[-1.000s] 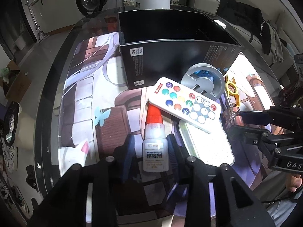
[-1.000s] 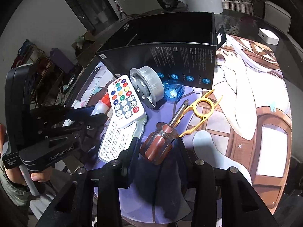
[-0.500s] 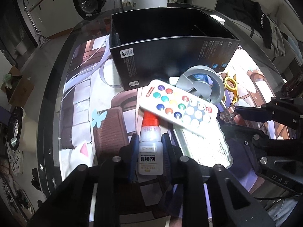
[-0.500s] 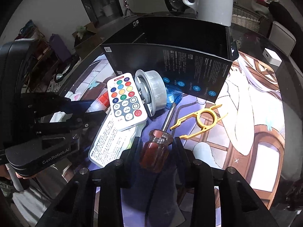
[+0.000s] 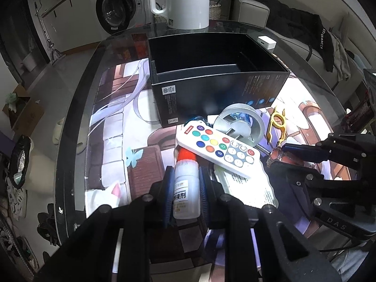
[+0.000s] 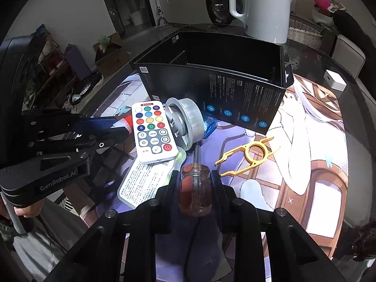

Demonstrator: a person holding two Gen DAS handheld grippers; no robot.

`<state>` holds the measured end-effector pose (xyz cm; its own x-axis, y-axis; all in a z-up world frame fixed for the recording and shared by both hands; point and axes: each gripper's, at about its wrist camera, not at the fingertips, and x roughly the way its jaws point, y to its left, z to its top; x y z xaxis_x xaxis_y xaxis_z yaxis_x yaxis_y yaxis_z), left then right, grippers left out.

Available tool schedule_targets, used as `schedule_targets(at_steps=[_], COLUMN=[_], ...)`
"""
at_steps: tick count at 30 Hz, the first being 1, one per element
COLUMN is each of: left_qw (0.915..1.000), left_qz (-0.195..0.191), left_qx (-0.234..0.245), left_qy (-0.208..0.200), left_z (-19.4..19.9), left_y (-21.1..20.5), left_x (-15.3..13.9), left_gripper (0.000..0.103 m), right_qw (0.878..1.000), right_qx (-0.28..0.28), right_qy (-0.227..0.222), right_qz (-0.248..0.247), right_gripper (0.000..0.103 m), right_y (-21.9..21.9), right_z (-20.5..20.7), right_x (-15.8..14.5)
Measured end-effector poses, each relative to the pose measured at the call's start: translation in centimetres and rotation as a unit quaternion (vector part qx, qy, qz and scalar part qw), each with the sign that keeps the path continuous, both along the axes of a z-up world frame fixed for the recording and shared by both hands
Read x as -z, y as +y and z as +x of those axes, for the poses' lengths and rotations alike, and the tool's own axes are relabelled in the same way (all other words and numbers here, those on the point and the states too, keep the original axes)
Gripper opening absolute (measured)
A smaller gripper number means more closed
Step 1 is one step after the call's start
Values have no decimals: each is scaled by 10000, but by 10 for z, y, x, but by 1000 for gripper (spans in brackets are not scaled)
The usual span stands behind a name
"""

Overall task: Organize rigid objects
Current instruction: 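Lift the glue bottle with the left tool while the right tool lifts the screwdriver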

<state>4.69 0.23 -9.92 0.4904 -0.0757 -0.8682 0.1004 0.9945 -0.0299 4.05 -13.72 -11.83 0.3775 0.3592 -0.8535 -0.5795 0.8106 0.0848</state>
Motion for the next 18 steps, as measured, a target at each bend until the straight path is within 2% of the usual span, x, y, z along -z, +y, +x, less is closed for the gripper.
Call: schedule_targets(at_steps=[8, 13, 18], left_qw=[9992, 9951, 9913], left_qz=[9, 129, 72], left_qx=[-28, 48, 144], left_qy=[-408, -979, -1307], left_z=[-9, -18, -23], left_y=[0, -3, -6], left_x=[-20, -41, -54], left_gripper=[19, 18, 18], right_qw=[9995, 9977, 9944], right_qx=[31, 89, 126], right_qy=[-253, -574, -894], right_qz=[173, 357, 549], right_gripper=[24, 24, 24], right_y=[-4, -9, -10], right_z=[-6, -12, -20], right_x=[-14, -30, -44])
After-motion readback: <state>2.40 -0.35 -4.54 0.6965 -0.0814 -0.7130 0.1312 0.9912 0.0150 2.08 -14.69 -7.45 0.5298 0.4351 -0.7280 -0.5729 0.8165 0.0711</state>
